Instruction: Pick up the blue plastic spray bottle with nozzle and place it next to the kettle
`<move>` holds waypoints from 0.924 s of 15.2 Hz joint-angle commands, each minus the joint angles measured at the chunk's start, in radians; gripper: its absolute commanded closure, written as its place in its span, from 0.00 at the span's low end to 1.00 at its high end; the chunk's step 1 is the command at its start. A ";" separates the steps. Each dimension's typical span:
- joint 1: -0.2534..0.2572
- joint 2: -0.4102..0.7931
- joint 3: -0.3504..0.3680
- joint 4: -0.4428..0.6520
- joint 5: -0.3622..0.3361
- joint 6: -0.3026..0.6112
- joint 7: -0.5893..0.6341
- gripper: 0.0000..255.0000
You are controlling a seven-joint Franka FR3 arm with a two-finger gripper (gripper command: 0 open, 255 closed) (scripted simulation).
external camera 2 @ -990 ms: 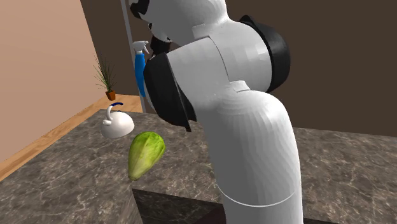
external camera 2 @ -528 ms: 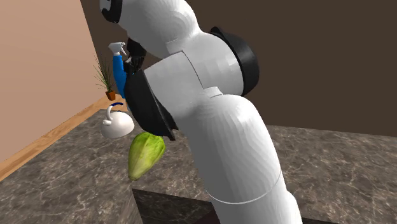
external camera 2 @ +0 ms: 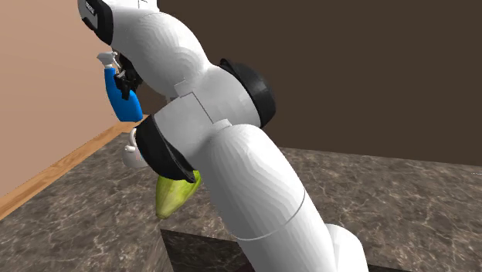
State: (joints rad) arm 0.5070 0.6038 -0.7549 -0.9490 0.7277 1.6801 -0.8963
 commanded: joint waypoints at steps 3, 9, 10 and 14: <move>0.008 0.019 0.007 -0.006 0.006 0.024 0.005 1.00; 0.065 -0.012 -0.003 -0.148 -0.003 0.119 -0.036 1.00; 0.072 -0.015 -0.003 -0.168 -0.004 0.133 -0.042 1.00; 0.096 -0.024 -0.004 -0.239 -0.002 0.187 -0.066 1.00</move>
State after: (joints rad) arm 0.5936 0.5853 -0.7581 -1.1645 0.7265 1.8507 -0.9559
